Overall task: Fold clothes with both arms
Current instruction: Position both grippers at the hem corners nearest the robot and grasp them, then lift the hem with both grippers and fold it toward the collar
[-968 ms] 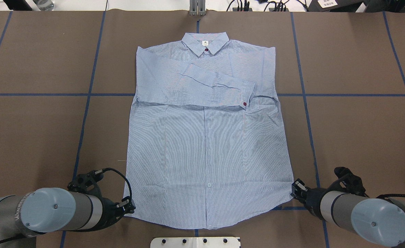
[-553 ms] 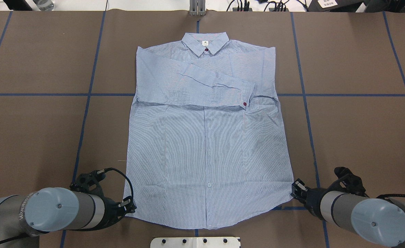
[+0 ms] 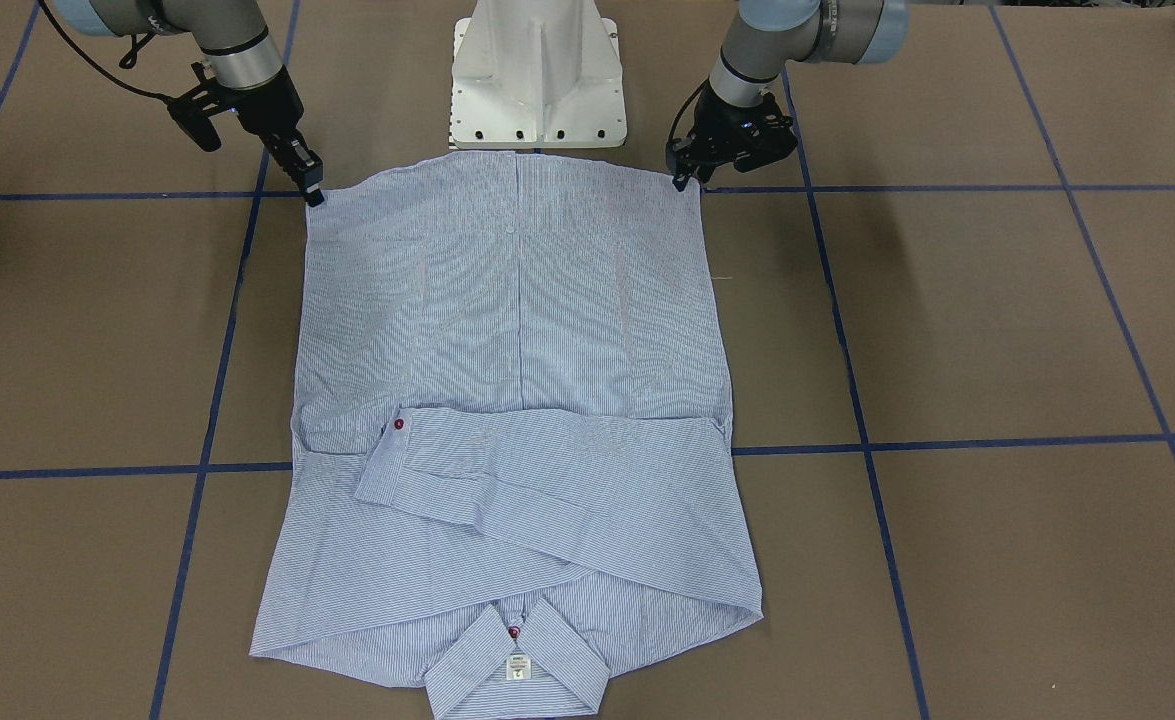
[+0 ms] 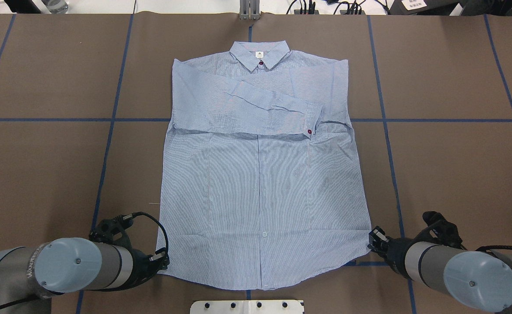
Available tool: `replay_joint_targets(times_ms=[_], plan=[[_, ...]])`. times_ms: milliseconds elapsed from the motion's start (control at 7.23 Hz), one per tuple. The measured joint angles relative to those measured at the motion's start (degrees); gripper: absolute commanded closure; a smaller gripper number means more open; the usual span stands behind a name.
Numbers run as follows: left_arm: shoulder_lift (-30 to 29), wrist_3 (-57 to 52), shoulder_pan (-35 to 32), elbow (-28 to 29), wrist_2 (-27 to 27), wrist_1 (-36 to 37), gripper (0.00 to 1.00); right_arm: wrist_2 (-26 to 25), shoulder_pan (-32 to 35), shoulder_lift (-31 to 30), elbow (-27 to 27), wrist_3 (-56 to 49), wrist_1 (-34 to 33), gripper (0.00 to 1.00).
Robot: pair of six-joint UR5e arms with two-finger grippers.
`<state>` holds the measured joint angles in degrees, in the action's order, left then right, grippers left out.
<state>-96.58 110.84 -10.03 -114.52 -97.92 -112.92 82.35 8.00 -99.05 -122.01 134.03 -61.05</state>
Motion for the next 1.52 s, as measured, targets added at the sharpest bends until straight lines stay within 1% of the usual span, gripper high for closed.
replay_joint_targets(times_ms=[415,692,830,1107,1245,1522], plan=[[0.1,0.3,-0.5,-0.6,0.0,0.1,1.00,0.0,0.0,0.0,-0.2,0.0,0.0,1.00],[0.7,0.3,-1.2,-3.6,0.0,0.4,1.00,0.0,0.0,-0.1,-1.3,0.0,-0.1,1.00],[0.9,0.2,-1.4,-5.7,-0.1,1.4,1.00,0.1,-0.4,-0.1,-3.0,0.1,-1.3,1.00],[1.7,0.0,-1.9,-11.2,-0.7,3.6,1.00,0.3,-1.8,-0.1,-8.5,0.2,-8.5,1.00],[1.8,0.0,-3.4,-13.3,-2.3,4.2,1.00,0.6,-1.8,-0.1,-10.4,0.2,-11.1,1.00],[0.8,-0.3,-11.0,-15.0,-7.8,5.2,1.00,0.7,0.3,0.2,-12.3,0.1,-12.7,1.00]])
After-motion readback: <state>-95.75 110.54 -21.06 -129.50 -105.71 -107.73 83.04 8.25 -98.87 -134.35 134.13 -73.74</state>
